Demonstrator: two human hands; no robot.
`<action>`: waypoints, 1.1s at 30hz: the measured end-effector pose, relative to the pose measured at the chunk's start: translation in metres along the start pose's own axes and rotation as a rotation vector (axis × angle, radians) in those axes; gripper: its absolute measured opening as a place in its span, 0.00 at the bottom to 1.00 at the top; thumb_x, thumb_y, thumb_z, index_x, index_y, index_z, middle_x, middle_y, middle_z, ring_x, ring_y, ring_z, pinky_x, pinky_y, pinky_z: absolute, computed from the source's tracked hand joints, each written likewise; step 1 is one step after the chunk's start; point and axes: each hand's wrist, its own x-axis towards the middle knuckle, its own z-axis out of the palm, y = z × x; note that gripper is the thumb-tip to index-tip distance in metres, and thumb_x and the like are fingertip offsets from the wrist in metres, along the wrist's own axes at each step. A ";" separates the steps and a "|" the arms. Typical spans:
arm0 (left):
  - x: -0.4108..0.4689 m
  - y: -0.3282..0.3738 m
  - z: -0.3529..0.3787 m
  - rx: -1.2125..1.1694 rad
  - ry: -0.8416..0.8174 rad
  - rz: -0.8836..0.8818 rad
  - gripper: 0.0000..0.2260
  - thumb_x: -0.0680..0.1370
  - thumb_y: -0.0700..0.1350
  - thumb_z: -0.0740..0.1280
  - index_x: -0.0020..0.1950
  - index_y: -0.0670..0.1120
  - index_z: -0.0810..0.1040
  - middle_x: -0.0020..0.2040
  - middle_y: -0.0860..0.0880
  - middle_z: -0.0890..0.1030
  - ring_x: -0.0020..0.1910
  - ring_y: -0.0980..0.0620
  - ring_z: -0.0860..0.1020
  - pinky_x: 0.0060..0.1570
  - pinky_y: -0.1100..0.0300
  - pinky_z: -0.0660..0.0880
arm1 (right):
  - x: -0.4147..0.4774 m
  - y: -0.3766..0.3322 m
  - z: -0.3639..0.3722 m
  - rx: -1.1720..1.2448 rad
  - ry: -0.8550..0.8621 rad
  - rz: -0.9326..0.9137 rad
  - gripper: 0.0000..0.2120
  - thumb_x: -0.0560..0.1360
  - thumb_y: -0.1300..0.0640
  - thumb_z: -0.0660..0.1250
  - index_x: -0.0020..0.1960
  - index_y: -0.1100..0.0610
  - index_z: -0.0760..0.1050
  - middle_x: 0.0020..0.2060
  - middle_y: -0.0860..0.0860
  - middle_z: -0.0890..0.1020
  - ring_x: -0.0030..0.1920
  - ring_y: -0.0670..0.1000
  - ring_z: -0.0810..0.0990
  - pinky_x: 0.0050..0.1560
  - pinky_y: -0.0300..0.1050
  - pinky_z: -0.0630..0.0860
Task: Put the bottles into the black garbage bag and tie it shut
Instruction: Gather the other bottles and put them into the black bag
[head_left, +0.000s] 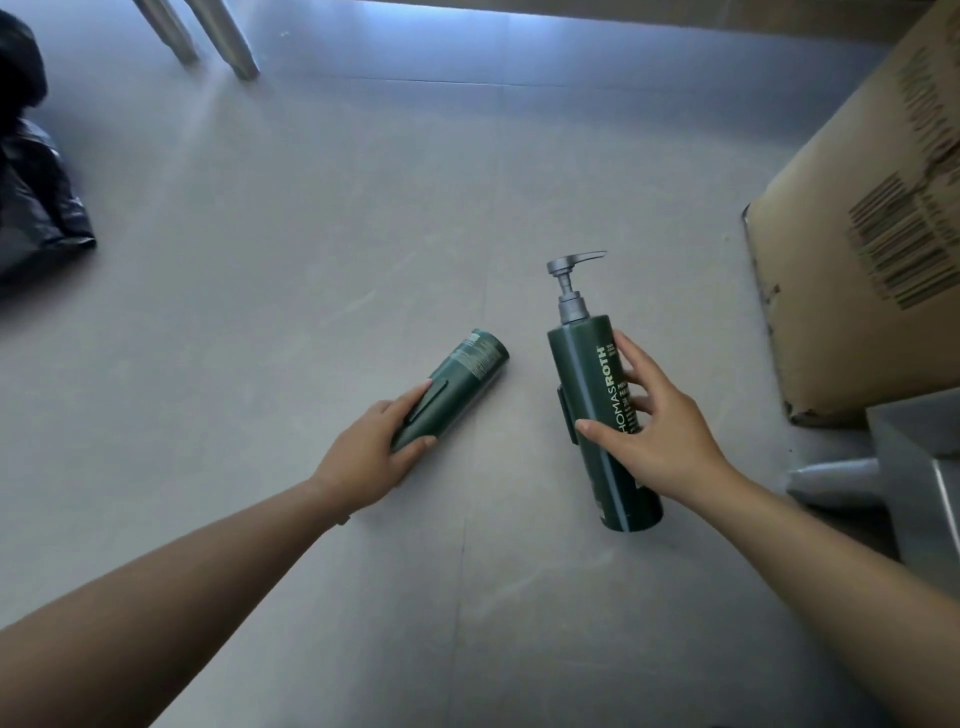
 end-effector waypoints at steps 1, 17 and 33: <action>0.003 0.000 -0.005 -0.005 0.013 -0.015 0.27 0.76 0.54 0.63 0.73 0.63 0.56 0.62 0.48 0.73 0.57 0.48 0.74 0.54 0.58 0.70 | 0.001 -0.001 -0.001 -0.001 0.000 0.005 0.44 0.67 0.59 0.76 0.73 0.38 0.56 0.53 0.31 0.68 0.47 0.21 0.70 0.40 0.16 0.65; -0.198 0.227 -0.310 -0.341 0.123 -0.213 0.27 0.78 0.51 0.62 0.69 0.72 0.54 0.52 0.49 0.77 0.23 0.54 0.74 0.25 0.55 0.76 | -0.152 -0.334 -0.083 0.183 0.036 0.188 0.43 0.67 0.54 0.76 0.70 0.30 0.55 0.49 0.26 0.67 0.44 0.21 0.71 0.36 0.17 0.66; -0.440 0.340 -0.653 -0.504 0.463 -0.150 0.24 0.73 0.55 0.68 0.63 0.76 0.63 0.52 0.62 0.78 0.47 0.78 0.70 0.45 0.78 0.68 | -0.292 -0.756 -0.108 0.244 -0.092 -0.157 0.38 0.67 0.59 0.75 0.63 0.26 0.61 0.53 0.40 0.78 0.42 0.40 0.82 0.37 0.29 0.75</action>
